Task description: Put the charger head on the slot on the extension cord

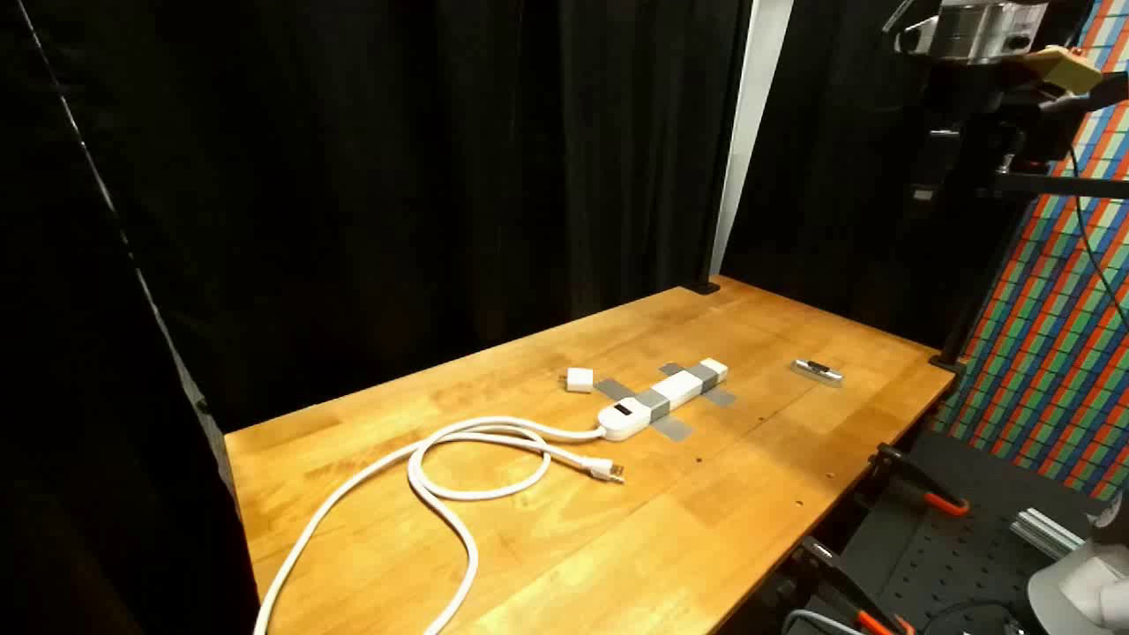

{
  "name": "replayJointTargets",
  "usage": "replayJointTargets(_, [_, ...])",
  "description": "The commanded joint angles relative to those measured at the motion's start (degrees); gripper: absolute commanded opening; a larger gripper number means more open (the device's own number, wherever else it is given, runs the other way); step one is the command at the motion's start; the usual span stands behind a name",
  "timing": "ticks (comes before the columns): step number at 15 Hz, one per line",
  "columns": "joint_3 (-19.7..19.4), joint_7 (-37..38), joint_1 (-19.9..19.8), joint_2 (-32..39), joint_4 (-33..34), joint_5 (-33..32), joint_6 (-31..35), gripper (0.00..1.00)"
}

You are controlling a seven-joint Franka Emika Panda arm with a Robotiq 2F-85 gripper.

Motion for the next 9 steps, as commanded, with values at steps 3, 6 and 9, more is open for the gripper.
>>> replayJointTargets(3, [0.08,-0.03,-0.03,-0.19,0.86,0.08,-0.10,1.00])
replayJointTargets(6, [0.08,-0.03,-0.02,-0.22,0.93,0.08,-0.10,1.00])
replayJointTargets(9, [0.08,-0.03,-0.02,-0.22,0.93,0.08,-0.10,1.00])
